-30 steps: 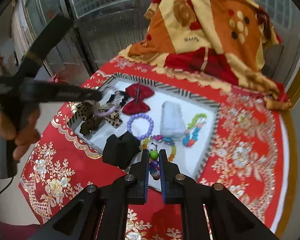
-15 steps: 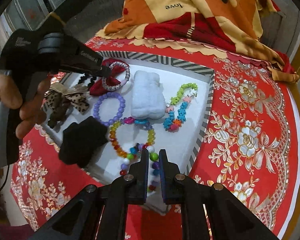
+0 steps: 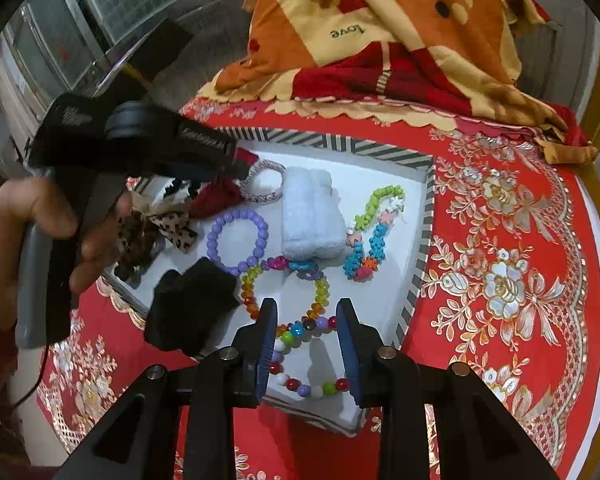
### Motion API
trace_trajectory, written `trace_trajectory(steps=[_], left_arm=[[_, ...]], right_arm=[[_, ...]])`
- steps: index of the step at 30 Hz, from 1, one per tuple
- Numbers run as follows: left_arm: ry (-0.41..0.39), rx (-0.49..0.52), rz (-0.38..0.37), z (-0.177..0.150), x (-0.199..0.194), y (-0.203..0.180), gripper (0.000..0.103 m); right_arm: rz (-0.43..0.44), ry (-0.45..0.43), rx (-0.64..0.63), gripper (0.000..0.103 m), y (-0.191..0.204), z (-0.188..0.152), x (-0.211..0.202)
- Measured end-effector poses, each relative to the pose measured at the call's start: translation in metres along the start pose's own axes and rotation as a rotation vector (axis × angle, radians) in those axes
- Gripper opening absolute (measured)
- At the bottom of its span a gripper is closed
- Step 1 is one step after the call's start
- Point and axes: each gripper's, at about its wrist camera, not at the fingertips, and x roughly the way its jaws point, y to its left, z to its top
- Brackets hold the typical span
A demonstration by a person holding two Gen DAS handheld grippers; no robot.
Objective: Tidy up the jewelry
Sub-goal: 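Carry both bracelets over the tray and open both grippers to release, then withdraw both open grippers from the tray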
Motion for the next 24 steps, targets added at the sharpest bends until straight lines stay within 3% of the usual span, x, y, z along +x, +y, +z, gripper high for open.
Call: trace_trajectory(steps=[14, 17, 24], left_arm=[[-0.145, 0.004, 0.064, -0.073, -0.081, 0.025, 0.041], [-0.184, 0.003, 0.078, -0.089, -0.1, 0.03, 0.041], [-0.243, -0.003, 0.107, -0.112, -0.127, 0.037, 0.041]], right_arm=[[-0.069, -0.1, 0.06, 0.029, 0.028, -0.007, -0.038], [-0.065, -0.115, 0.07, 0.039, 0.037, -0.01, -0.045], [-0.073, -0.139, 0.103, 0.04, 0.053, -0.014, -0.059]])
